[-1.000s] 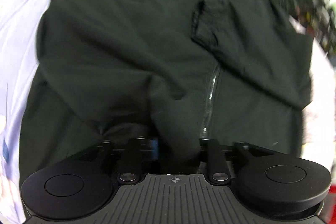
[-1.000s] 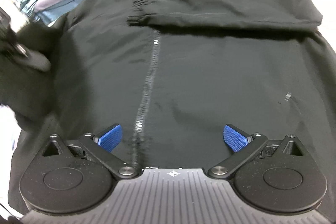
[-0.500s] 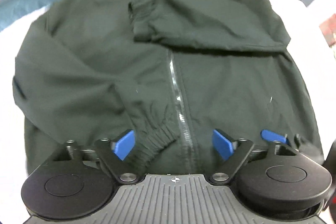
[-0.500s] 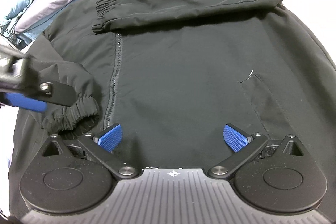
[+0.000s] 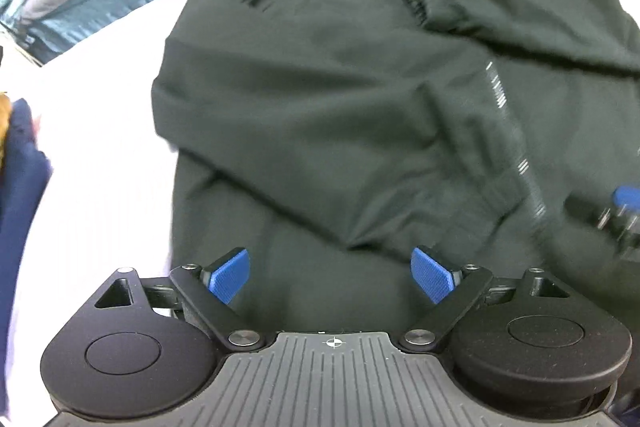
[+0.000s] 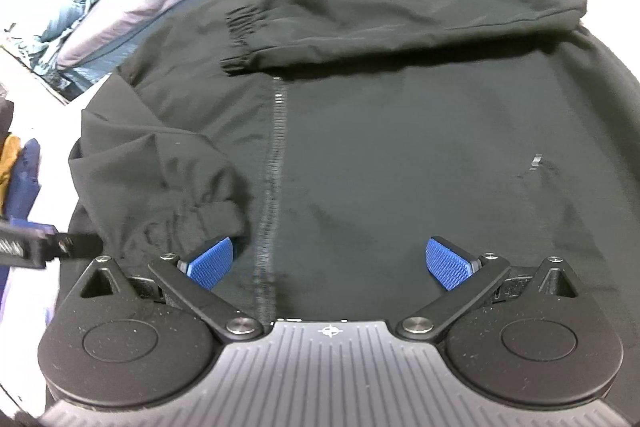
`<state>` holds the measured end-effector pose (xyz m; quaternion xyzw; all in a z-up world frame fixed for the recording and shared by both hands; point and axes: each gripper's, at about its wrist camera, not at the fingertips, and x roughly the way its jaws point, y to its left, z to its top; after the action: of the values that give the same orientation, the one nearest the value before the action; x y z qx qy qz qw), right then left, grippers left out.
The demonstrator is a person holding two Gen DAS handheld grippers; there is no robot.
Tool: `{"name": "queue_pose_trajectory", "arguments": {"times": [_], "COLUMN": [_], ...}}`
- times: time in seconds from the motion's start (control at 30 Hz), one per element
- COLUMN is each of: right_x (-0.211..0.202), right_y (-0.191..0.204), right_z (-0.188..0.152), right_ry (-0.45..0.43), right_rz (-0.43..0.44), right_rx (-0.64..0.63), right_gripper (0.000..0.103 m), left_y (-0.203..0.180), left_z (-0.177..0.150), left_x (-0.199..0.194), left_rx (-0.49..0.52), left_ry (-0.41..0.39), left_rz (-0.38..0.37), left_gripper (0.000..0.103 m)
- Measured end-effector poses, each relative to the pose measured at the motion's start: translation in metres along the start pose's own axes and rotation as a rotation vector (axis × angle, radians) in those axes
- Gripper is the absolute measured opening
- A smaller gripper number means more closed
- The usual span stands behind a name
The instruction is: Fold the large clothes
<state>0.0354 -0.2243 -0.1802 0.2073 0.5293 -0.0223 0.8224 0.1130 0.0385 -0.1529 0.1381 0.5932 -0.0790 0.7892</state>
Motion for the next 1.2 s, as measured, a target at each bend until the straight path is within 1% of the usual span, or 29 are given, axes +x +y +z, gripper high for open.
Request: {"name": "queue_pose_trajectory", "arguments": {"times": [0.07, 0.17, 0.3, 0.37, 0.43, 0.47, 0.53, 0.57, 0.67, 0.73, 0.77, 0.8, 0.83, 0.87, 0.9, 0.93, 0.97, 1.0, 1.07, 1.13, 1.17, 1.2], "right_x": [0.001, 0.003, 0.006, 0.01, 0.016, 0.02, 0.029, 0.032, 0.042, 0.054, 0.06, 0.062, 0.062, 0.062, 0.063, 0.064, 0.064, 0.065, 0.059, 0.047, 0.039, 0.031], "right_y": [0.007, 0.018, 0.03, 0.036, 0.042, 0.044, 0.048, 0.049, 0.049, 0.045, 0.044, 0.042, 0.041, 0.042, 0.043, 0.044, 0.046, 0.047, 0.057, 0.079, 0.091, 0.106], "right_z": [0.0, 0.0, 0.0, 0.001, 0.006, 0.008, 0.012, 0.013, 0.011, 0.007, 0.005, 0.003, 0.002, 0.002, 0.003, 0.004, 0.005, 0.007, 0.016, 0.032, 0.043, 0.055], "right_ry": [-0.003, -0.003, 0.008, 0.02, 0.042, 0.054, 0.091, 0.103, 0.129, 0.168, 0.188, 0.188, 0.177, 0.17, 0.167, 0.169, 0.175, 0.182, 0.155, 0.117, 0.093, 0.066], "right_rz": [0.018, 0.054, 0.103, 0.152, 0.193, 0.197, 0.201, 0.216, 0.255, 0.274, 0.262, 0.259, 0.258, 0.258, 0.257, 0.248, 0.238, 0.241, 0.264, 0.286, 0.304, 0.335], "right_rx": [-0.01, -0.008, 0.006, 0.021, 0.027, 0.036, 0.071, 0.094, 0.15, 0.228, 0.267, 0.298, 0.32, 0.327, 0.32, 0.305, 0.295, 0.295, 0.269, 0.167, 0.117, 0.068], "right_gripper": [0.102, 0.101, 0.097, 0.097, 0.093, 0.091, 0.08, 0.077, 0.076, 0.068, 0.068, 0.068, 0.067, 0.066, 0.059, 0.045, 0.036, 0.032, 0.026, 0.017, 0.015, 0.008], "left_y": [0.004, 0.014, 0.025, 0.031, 0.038, 0.041, 0.049, 0.052, 0.052, 0.051, 0.05, 0.05, 0.051, 0.051, 0.05, 0.049, 0.049, 0.048, 0.05, 0.049, 0.05, 0.049], "left_z": [-0.011, -0.024, -0.04, -0.046, -0.051, -0.053, -0.055, -0.057, -0.058, -0.058, -0.059, -0.06, -0.067, -0.068, -0.07, -0.072, -0.072, -0.072, -0.073, -0.074, -0.074, -0.074], "left_x": [0.009, 0.018, 0.037, 0.043, 0.049, 0.051, 0.055, 0.056, 0.059, 0.059, 0.06, 0.06, 0.06, 0.06, 0.06, 0.059, 0.059, 0.059, 0.059, 0.06, 0.061, 0.061], "left_rx": [-0.005, -0.046, -0.106, -0.13, -0.162, -0.183, -0.238, -0.257, -0.261, -0.254, -0.252, -0.252, -0.251, -0.251, -0.248, -0.244, -0.24, -0.238, -0.242, -0.246, -0.247, -0.248], "left_ry": [0.012, 0.011, 0.04, 0.047, 0.045, 0.044, 0.043, 0.041, 0.029, 0.023, 0.02, 0.015, 0.01, 0.008, 0.006, 0.005, 0.004, 0.005, 0.005, 0.006, 0.005, 0.005], "left_rz": [0.016, 0.022, 0.01, 0.007, 0.0, -0.007, -0.023, -0.03, -0.026, -0.018, -0.016, -0.016, -0.021, -0.021, -0.021, -0.02, -0.019, -0.019, -0.021, -0.018, -0.015, -0.011], "left_gripper": [0.103, 0.103, 0.103, 0.103, 0.103, 0.103, 0.103, 0.103, 0.103, 0.103, 0.103, 0.103, 0.103, 0.103, 0.103, 0.103, 0.103, 0.103, 0.103, 0.103, 0.103, 0.103]}}
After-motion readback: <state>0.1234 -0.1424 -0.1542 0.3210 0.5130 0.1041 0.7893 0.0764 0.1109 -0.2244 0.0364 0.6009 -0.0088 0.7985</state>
